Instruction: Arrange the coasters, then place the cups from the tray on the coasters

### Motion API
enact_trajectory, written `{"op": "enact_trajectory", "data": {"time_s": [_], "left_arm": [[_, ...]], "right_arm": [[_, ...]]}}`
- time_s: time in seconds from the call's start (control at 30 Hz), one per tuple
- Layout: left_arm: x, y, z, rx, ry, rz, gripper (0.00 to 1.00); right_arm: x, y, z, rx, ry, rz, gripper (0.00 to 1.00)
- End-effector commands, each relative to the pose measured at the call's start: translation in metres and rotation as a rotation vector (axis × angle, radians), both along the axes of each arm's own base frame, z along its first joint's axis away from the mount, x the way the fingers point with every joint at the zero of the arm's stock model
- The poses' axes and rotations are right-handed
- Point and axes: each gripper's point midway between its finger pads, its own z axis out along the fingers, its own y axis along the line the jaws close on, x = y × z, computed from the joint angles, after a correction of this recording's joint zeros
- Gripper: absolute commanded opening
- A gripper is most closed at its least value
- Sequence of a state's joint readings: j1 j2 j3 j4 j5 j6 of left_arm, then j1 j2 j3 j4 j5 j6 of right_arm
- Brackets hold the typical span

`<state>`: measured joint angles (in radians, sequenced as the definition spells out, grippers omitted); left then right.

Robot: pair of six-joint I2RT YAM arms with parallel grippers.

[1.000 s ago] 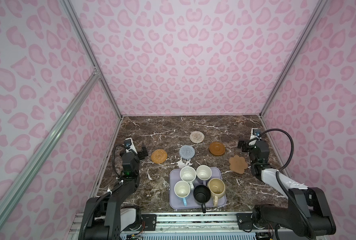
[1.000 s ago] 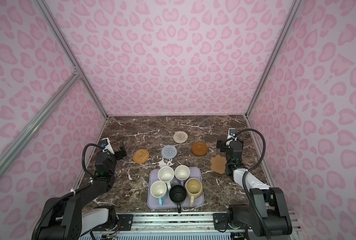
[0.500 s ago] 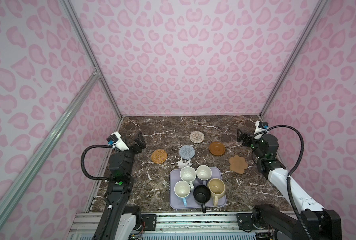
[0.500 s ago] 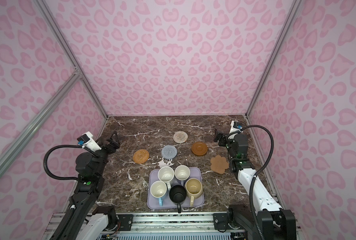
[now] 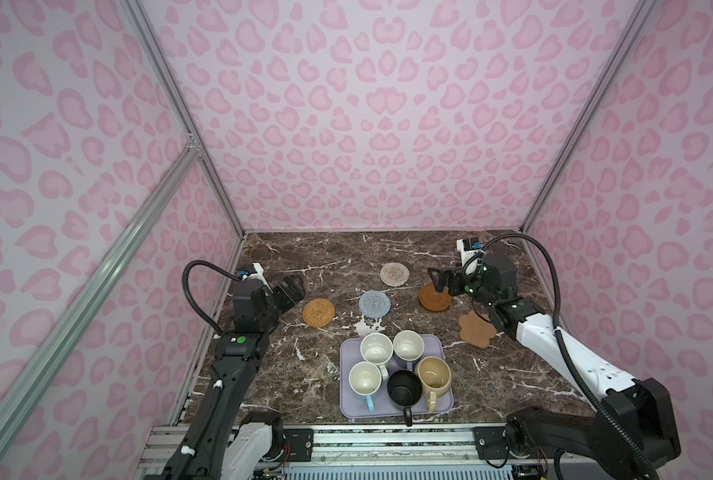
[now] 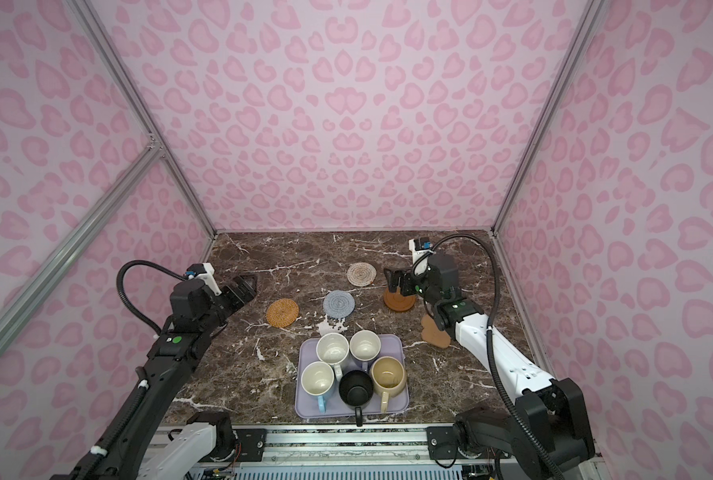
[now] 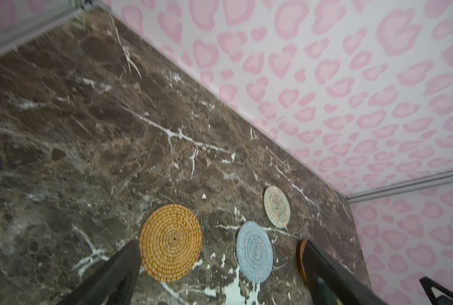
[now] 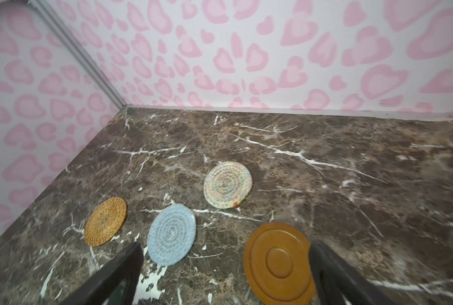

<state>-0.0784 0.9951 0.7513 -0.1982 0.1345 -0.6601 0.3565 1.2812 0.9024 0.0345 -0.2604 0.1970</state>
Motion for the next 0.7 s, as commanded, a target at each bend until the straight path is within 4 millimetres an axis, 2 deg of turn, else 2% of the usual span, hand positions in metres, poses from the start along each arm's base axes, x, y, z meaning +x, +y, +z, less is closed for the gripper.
{"op": "enact_trajectory", "data": {"time_s": [0.0, 0.13, 0.3, 0.5, 0.67], "left_arm": [[-0.009, -0.014, -0.027, 0.07, 0.157, -0.056, 0.97], [0.006, -0.023, -0.056, 0.099, 0.259, -0.092, 0.98], [0.02, -0.032, -0.093, 0.147, 0.376, -0.119, 0.99], [0.025, -0.04, -0.131, 0.298, 0.525, -0.119, 0.92], [0.032, -0.043, -0.155, 0.301, 0.574, -0.126, 0.81]], "right_arm": [[-0.003, 0.015, -0.008, -0.108, 0.01, 0.042, 1.0], [-0.009, 0.048, -0.013, -0.14, 0.007, 0.126, 1.0], [-0.011, 0.079, -0.036, -0.17, 0.049, 0.198, 1.0], [-0.011, 0.091, -0.052, -0.198, 0.068, 0.226, 1.0], [-0.008, 0.091, -0.062, -0.226, 0.102, 0.225, 1.0]]}}
